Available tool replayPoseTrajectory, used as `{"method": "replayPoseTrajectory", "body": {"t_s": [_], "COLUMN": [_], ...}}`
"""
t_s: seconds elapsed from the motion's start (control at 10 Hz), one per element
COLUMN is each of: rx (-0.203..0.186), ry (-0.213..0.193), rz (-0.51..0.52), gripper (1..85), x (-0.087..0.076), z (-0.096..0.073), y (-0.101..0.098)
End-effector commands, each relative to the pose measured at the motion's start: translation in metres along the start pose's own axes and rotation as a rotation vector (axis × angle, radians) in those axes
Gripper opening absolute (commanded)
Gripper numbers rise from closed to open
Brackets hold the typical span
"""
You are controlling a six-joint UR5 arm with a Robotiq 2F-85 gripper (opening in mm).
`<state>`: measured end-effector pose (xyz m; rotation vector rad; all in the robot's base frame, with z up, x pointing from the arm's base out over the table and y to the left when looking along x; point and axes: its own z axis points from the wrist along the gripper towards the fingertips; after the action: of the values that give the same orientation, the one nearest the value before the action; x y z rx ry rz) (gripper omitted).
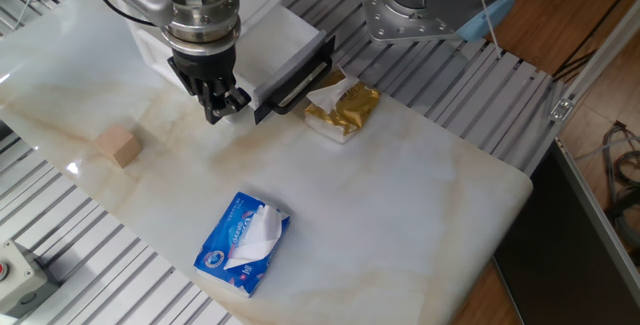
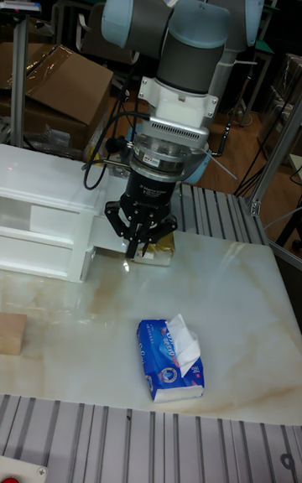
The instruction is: Put things in the drawer
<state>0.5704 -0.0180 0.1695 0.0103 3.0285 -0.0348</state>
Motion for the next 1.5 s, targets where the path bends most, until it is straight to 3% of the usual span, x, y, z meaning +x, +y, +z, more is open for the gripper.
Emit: {"method": "replayPoseTrajectory", "body": {"t_s": [0.0,0.4,0.6,0.7,0.9,1.0,1.2,1.4], "rx": [-0.015,-0.008,0.024,0.012,-0.079,-0.064,-0.086,-0.007], "ry": [-0.016,-0.020,-0.019,-0.023,-0.001,0.013,0.059,0.030], "rz": [-0.004,-0.001,-0.008,-0.015,0.030,0.032,0.019,0.026], "gripper": [1.0,1.0,1.0,1.0,1.0,1.0,1.0,1.0], "x": [-0.002,-0.002,-0.001,-0.002,0.003,0.007,0.019,0.012], "z": [0.001,0.000,-0.001,-0.001,-0.002,-0.002,-0.003,-0.001], "y": [0.001,-0.002,-0.011,-0.007,0.016,0.012,0.018,-0.002]}}
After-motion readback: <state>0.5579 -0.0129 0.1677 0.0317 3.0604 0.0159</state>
